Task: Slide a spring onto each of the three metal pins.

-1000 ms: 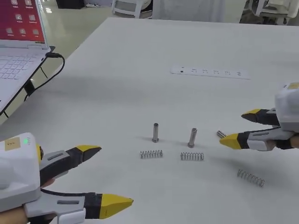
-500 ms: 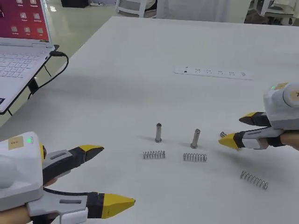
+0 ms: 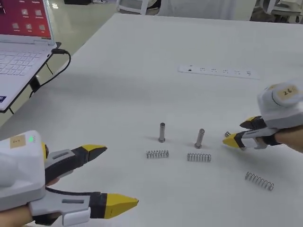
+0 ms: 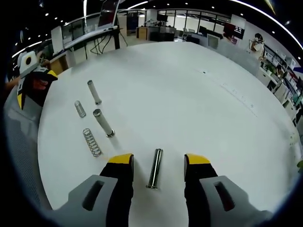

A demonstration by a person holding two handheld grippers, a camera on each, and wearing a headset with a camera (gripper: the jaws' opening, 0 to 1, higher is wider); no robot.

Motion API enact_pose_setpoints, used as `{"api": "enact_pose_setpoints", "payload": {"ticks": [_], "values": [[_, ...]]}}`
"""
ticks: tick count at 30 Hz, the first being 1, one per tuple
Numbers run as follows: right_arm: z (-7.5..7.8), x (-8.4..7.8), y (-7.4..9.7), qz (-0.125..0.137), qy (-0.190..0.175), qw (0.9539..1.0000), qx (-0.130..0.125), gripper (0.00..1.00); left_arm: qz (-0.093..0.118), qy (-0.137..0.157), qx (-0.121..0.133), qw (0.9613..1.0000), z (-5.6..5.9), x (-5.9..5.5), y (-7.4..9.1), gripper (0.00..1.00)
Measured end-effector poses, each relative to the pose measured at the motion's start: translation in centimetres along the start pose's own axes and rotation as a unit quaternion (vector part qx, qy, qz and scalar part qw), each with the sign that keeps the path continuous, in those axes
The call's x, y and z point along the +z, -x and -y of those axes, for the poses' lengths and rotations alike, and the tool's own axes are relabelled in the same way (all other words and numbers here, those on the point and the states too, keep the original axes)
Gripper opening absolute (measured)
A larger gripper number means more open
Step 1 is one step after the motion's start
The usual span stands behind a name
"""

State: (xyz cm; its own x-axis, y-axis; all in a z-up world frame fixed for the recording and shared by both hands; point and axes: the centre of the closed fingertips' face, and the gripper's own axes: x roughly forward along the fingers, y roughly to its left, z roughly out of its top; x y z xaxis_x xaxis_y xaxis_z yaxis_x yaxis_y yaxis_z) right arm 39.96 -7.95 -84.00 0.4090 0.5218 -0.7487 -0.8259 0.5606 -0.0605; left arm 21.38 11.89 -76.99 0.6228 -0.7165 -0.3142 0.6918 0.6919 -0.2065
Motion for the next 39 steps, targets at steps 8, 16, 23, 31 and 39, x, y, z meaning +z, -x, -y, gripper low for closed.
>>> {"api": "enact_pose_setpoints", "payload": {"ticks": [8,16,23,31,39], "values": [[0.15,-0.25,-0.31,-0.010,-0.009,0.9999,-0.005,0.33,0.000,0.000,0.000,1.0000,0.02,-0.02,-0.04,0.82],[-0.26,-0.22,-0.68,-0.020,-0.006,0.9998,-0.002,0.25,0.000,0.001,-0.001,1.0000,0.06,-0.08,-0.06,0.81],[-0.22,-0.23,-0.84,-0.026,-0.009,0.9996,-0.004,0.20,0.001,0.001,-0.002,1.0000,0.12,-0.02,-0.09,0.81],[-0.02,-0.14,-0.87,-0.031,-0.017,0.9993,-0.008,0.12,0.002,0.001,-0.003,1.0000,0.15,0.03,-0.14,0.81],[0.00,-0.09,-1.05,-0.039,-0.019,0.9990,-0.007,0.09,0.003,0.001,-0.004,1.0000,0.11,0.08,-0.14,0.80]]}}
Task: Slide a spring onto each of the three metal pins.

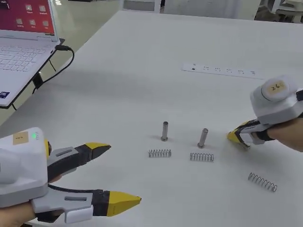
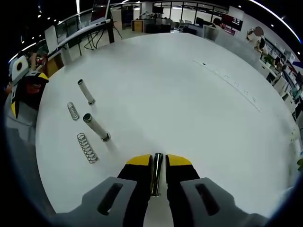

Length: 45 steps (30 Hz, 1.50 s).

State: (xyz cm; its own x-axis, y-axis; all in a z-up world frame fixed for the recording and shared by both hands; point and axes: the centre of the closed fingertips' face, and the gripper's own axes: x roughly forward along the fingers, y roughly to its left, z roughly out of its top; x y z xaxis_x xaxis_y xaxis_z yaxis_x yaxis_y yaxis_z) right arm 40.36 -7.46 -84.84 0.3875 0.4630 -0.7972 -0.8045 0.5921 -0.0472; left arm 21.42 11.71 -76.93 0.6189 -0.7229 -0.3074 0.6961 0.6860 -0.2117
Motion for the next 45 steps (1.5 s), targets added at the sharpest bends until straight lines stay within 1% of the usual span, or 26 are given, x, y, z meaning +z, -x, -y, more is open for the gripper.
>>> {"api": "enact_pose_setpoints", "payload": {"ticks": [10,16,24,26,30,33,42,45], "values": [[0.0,-0.3,-0.5,-0.019,-0.003,0.9998,0.002,0.07,0.001,0.002,0.000,1.0000,-0.1,0.0,0.0,0.80],[0.0,-0.3,-0.5,-0.023,-0.010,0.9997,0.006,0.06,0.001,0.003,0.000,1.0000,-0.1,0.0,0.1,0.80],[0.0,-0.4,-0.5,-0.031,-0.029,0.9991,-0.009,0.06,0.001,0.002,-0.002,1.0000,0.0,0.0,0.1,0.80],[0.0,-0.3,-0.5,-0.030,-0.026,0.9991,-0.012,0.05,0.003,0.003,-0.001,1.0000,-0.1,0.0,0.1,0.80],[-0.1,-0.5,-0.3,-0.033,-0.031,0.9989,-0.010,0.05,0.003,0.001,-0.001,1.0000,0.0,0.1,0.1,0.79],[-0.2,-0.5,0.2,-0.028,-0.032,0.9990,-0.014,0.05,0.004,0.001,-0.002,1.0000,0.0,0.1,0.1,0.79],[-0.2,0.2,1.8,-0.005,-0.037,0.9990,-0.025,0.05,0.004,-0.002,-0.006,1.0000,0.2,0.1,0.0,0.79],[-0.3,0.3,2.3,-0.002,-0.038,0.9989,-0.028,0.05,0.004,-0.004,-0.007,1.0000,0.3,0.2,0.0,0.79]]}}
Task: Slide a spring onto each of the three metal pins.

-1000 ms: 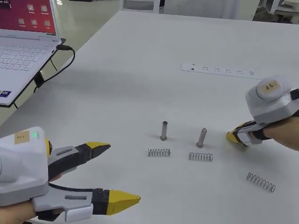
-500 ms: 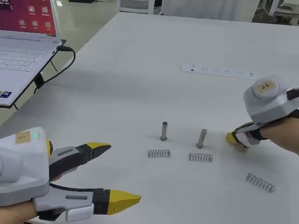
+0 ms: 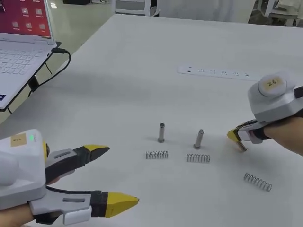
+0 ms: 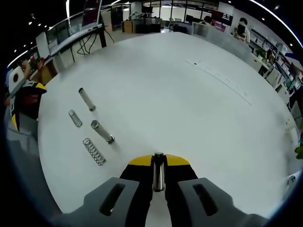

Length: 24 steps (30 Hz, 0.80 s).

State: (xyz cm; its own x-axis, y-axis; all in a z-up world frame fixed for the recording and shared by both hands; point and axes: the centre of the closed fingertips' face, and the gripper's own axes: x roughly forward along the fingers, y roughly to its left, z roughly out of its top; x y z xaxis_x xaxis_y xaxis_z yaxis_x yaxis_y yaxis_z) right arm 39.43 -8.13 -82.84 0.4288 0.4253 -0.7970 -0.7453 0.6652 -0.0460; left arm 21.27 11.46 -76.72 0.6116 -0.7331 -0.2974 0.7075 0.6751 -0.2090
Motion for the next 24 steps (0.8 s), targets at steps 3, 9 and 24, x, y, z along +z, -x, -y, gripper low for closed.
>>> {"api": "enact_pose_setpoints", "payload": {"ticks": [3,9,24], "values": [[-0.1,0.0,0.3,0.003,-0.002,1.0000,-0.001,0.05,0.000,-0.001,-0.001,1.0000,0.1,0.0,0.0,0.79],[-0.1,0.0,1.0,0.010,-0.002,0.9999,-0.008,0.05,0.001,-0.004,-0.003,1.0000,0.2,0.1,0.0,0.78],[0.0,-0.4,2.2,0.024,-0.010,0.9995,-0.019,0.05,0.000,-0.010,-0.007,0.9999,0.6,0.2,0.0,0.78]]}}
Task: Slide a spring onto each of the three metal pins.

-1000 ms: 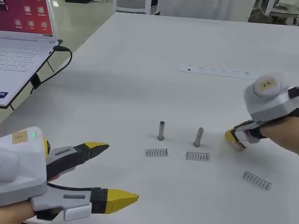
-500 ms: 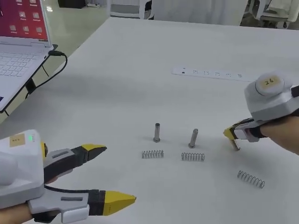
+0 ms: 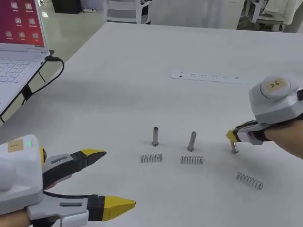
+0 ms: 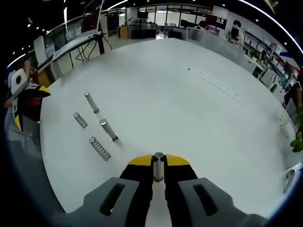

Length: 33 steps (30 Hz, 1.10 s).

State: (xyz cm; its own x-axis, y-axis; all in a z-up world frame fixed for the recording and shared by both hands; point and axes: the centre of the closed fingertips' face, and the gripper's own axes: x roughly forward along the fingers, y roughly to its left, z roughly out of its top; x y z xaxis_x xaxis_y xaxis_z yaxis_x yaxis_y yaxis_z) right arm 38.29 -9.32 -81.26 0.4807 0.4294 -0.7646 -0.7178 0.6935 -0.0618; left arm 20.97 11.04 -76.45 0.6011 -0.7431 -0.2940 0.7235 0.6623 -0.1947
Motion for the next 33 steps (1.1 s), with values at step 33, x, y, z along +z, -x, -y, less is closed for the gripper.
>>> {"api": "enact_pose_setpoints", "payload": {"ticks": [33], "values": [[0.1,-0.9,1.2,0.008,-0.009,0.9999,-0.002,0.06,-0.003,-0.002,-0.002,1.0000,0.1,0.0,0.1,0.77]]}}
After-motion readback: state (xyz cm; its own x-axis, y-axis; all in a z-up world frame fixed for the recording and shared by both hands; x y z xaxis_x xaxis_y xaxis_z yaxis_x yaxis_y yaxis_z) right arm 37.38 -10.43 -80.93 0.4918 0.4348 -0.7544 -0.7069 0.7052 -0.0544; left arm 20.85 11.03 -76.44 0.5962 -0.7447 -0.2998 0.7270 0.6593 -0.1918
